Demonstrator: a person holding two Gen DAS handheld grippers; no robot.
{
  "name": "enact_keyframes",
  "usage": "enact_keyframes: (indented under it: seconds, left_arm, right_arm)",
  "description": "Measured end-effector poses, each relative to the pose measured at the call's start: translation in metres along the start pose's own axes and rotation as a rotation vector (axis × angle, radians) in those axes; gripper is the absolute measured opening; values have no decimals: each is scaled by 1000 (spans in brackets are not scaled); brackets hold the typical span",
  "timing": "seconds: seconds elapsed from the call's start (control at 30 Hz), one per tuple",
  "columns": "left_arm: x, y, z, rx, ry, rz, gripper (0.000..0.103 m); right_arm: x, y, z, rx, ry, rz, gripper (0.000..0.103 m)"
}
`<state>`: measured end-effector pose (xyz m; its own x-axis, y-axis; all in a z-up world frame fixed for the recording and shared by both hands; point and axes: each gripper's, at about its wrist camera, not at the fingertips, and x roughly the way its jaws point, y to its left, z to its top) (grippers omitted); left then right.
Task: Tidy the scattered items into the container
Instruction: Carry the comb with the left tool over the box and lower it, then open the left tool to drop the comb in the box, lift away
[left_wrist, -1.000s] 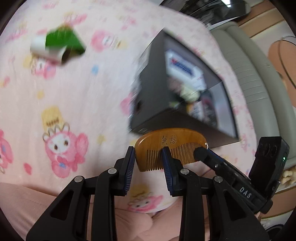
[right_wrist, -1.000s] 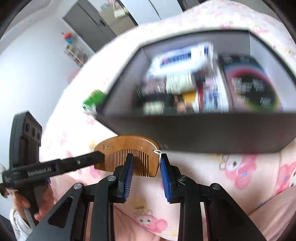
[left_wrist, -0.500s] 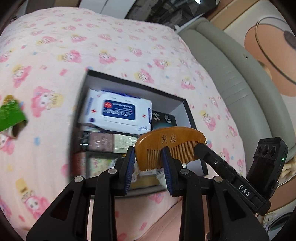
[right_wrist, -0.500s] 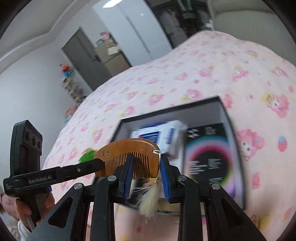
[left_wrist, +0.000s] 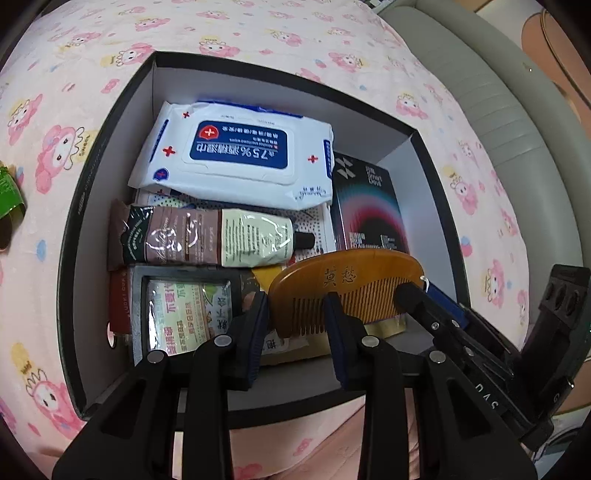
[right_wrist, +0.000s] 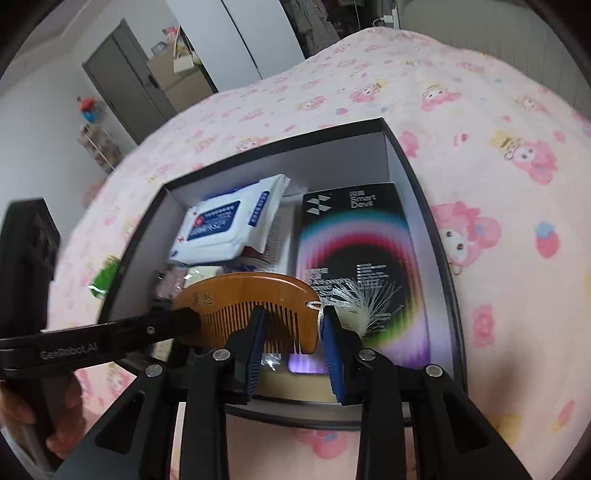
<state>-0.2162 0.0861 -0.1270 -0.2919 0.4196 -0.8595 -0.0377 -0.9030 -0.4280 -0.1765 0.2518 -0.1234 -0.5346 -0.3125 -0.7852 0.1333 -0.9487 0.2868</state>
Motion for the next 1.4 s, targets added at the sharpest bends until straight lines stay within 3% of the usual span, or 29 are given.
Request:
enact_keyframes:
  seconds: [0.3, 0.47, 0.7, 1.03, 1.4]
  left_arm:
    - [-3, 4, -6, -5, -13, 27, 31]
    - [-28, 0, -23, 44, -101, -5, 33]
    - [-67, -2, -57, 85, -186, 9, 36]
    - [-136, 16, -96, 91, -303, 69, 42]
    - [-189, 86, -108, 17, -380, 115, 42]
  right_arm:
    - [-5, 2, -1, -44, -15, -99, 29]
    - [-14, 2, 0, -49, -22, -73, 31]
    - [-42, 25, -11, -87, -37, -13, 31]
    - [-82, 88, -25, -163, -83, 51, 32]
    - [-77, 179, -34, -291, -69, 80, 32]
